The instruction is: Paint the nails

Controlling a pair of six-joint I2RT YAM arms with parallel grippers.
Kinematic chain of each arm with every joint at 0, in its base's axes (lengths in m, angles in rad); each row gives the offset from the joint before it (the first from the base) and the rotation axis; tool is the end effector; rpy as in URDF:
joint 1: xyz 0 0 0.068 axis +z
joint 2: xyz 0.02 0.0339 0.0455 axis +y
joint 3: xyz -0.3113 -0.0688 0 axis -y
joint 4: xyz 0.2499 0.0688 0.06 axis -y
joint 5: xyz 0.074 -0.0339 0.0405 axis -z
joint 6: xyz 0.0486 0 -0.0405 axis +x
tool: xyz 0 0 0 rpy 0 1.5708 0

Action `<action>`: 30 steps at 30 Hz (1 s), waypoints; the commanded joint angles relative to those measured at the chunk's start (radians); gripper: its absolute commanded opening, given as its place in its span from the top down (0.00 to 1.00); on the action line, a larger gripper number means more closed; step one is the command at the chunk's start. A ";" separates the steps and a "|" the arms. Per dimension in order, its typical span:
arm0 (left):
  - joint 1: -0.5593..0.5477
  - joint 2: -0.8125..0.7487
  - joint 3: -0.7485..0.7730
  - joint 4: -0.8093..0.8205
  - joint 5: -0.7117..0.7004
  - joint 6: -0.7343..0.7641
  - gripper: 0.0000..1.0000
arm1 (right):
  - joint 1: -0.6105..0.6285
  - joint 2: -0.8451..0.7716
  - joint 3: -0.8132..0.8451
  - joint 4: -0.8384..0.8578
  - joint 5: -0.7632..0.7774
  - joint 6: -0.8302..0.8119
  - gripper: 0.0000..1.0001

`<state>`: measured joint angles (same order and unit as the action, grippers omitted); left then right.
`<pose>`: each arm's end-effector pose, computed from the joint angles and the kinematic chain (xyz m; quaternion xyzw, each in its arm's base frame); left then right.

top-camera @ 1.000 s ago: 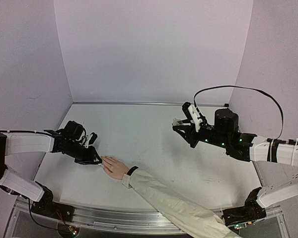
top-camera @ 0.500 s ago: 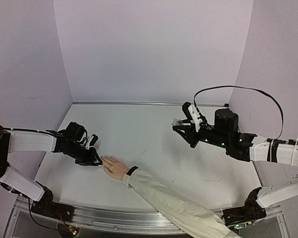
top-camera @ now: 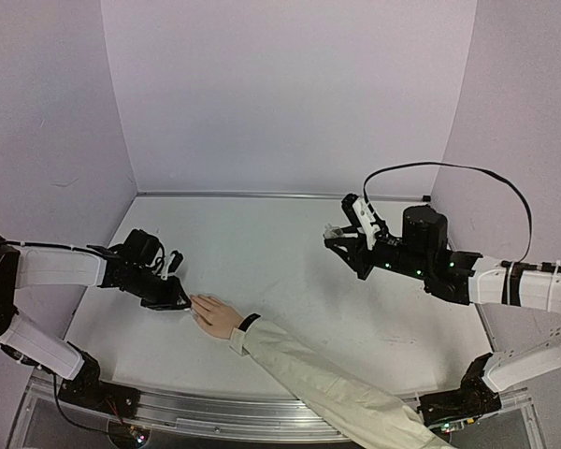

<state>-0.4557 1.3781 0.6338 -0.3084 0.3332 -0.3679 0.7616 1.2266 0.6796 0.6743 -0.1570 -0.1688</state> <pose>0.2123 -0.1218 0.1897 0.0843 0.9505 -0.2480 0.1673 0.1978 0.1991 0.3433 -0.3481 0.5623 0.2681 0.7006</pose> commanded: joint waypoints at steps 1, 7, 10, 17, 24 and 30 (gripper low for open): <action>-0.003 -0.025 0.030 0.025 -0.044 -0.010 1.00 | -0.005 -0.008 0.026 0.068 -0.001 0.005 1.00; -0.002 -0.080 0.013 -0.017 -0.060 -0.011 1.00 | -0.005 -0.014 0.023 0.069 -0.002 0.005 1.00; -0.002 -0.102 0.005 -0.017 -0.027 -0.006 1.00 | -0.005 -0.014 0.023 0.069 -0.008 0.005 1.00; -0.007 -0.076 0.012 -0.005 0.041 -0.007 1.00 | -0.005 -0.021 0.020 0.068 -0.013 0.006 1.00; -0.009 -0.047 0.017 0.000 0.046 -0.006 1.00 | -0.005 -0.038 0.012 0.068 -0.005 0.007 1.00; -0.009 -0.021 0.024 0.000 0.046 -0.004 1.00 | -0.005 -0.028 0.015 0.068 -0.005 0.006 1.00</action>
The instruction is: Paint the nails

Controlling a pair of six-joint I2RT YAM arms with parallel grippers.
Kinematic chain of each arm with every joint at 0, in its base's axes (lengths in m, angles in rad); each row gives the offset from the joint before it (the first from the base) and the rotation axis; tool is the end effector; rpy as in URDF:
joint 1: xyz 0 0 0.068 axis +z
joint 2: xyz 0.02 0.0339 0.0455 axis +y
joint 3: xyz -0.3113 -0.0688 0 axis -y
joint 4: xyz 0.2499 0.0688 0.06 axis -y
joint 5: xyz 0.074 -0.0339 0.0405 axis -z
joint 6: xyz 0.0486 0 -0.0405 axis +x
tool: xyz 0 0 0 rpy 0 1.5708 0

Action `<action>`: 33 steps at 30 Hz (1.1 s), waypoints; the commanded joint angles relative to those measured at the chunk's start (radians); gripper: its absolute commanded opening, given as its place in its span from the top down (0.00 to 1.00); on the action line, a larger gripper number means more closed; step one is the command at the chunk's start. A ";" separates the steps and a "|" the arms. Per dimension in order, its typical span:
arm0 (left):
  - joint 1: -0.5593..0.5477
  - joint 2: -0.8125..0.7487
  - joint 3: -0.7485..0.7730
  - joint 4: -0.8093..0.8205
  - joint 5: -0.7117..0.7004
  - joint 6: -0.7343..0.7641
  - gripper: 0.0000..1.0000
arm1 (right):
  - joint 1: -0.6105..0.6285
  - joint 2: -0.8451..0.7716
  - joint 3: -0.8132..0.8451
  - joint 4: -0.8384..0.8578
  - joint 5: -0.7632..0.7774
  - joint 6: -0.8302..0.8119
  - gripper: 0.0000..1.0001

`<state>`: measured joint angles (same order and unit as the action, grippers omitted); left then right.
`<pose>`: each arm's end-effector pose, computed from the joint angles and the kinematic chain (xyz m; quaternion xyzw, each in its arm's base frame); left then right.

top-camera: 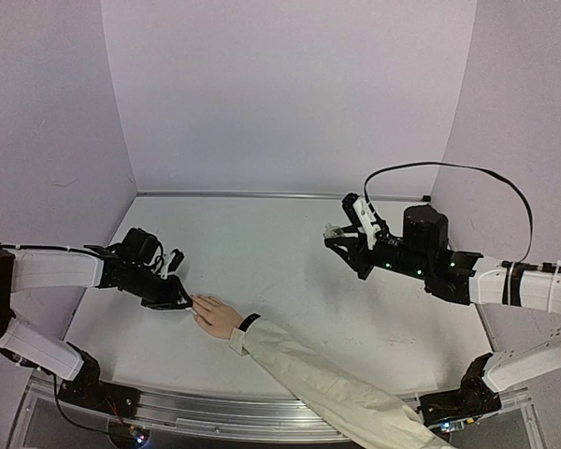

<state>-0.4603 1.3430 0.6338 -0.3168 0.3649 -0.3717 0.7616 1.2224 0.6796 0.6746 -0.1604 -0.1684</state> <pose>0.2076 -0.1223 0.1974 0.0907 0.9441 -0.2668 0.1714 0.1970 0.1986 0.3444 -0.3484 0.5601 0.2696 0.7016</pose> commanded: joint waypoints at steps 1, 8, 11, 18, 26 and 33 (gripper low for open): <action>-0.005 0.017 0.024 0.007 0.015 0.002 1.00 | -0.005 -0.022 0.015 0.068 -0.001 0.006 1.00; -0.005 0.043 0.033 0.007 -0.005 0.005 1.00 | -0.005 -0.011 0.021 0.069 0.002 0.004 1.00; -0.004 0.047 0.038 0.007 -0.024 0.008 1.00 | -0.005 -0.008 0.021 0.069 0.004 0.004 1.00; -0.004 0.034 0.038 0.007 -0.079 0.004 1.00 | -0.005 0.001 0.025 0.068 0.004 0.004 1.00; -0.003 -0.018 0.037 -0.003 -0.108 0.001 1.00 | -0.005 -0.003 0.026 0.067 0.002 0.004 1.00; -0.003 -0.063 0.029 -0.047 -0.108 0.002 1.00 | -0.005 -0.008 0.024 0.068 -0.005 0.006 1.00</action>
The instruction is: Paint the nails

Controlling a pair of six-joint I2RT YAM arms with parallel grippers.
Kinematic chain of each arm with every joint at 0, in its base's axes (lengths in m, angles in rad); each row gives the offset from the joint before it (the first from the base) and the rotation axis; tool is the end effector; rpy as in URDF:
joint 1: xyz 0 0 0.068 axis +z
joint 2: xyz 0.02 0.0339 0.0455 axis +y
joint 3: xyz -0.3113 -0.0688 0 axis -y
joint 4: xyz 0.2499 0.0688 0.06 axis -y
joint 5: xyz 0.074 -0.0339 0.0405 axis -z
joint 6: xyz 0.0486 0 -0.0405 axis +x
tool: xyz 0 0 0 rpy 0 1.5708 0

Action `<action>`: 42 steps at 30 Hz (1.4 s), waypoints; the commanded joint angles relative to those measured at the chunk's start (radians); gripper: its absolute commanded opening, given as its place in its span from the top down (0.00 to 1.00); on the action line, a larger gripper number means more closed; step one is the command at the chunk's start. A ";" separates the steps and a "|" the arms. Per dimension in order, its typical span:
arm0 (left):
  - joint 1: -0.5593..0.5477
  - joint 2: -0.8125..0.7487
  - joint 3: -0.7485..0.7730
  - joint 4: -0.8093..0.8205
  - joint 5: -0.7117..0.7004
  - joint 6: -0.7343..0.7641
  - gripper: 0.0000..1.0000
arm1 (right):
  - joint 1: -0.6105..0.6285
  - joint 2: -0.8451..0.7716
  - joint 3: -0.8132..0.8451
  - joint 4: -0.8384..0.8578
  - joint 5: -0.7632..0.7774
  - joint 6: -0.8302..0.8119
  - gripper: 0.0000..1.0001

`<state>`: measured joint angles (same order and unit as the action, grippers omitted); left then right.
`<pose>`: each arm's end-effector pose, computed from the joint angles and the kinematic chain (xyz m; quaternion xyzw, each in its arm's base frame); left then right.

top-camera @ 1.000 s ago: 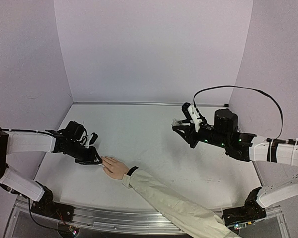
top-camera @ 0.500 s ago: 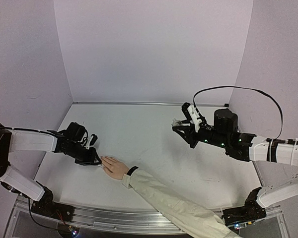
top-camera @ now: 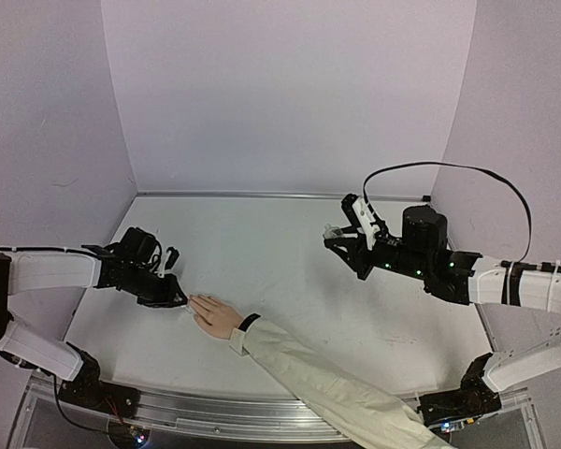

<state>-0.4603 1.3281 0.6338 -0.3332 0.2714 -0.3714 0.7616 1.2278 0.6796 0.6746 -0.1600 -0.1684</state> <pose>0.2075 -0.1174 0.1985 0.0787 0.9519 -0.2266 0.1905 0.1979 0.1994 0.3430 -0.3491 0.5621 0.2691 0.6999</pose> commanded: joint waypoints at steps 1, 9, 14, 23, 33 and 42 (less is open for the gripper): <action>-0.003 -0.057 0.028 -0.038 -0.017 0.002 1.00 | -0.005 -0.013 0.024 0.068 -0.006 0.005 1.00; -0.003 -0.196 0.059 -0.114 -0.005 0.006 1.00 | -0.005 -0.019 0.021 0.069 -0.016 0.008 1.00; -0.004 -0.272 0.140 -0.146 0.077 0.001 1.00 | -0.005 0.002 0.030 0.075 -0.036 0.013 1.00; -0.126 -0.156 0.361 -0.141 0.125 -0.017 1.00 | -0.005 0.068 0.044 0.131 -0.134 0.055 1.00; -0.298 -0.021 0.566 -0.124 0.100 0.033 1.00 | 0.009 0.168 0.084 0.186 -0.282 0.105 1.00; -0.382 0.103 0.724 -0.117 0.144 0.055 1.00 | 0.027 0.159 -0.008 0.317 -0.316 0.106 1.00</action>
<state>-0.8265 1.4025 1.2640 -0.4797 0.3878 -0.3386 0.7811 1.4029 0.6872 0.8680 -0.4274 -0.0746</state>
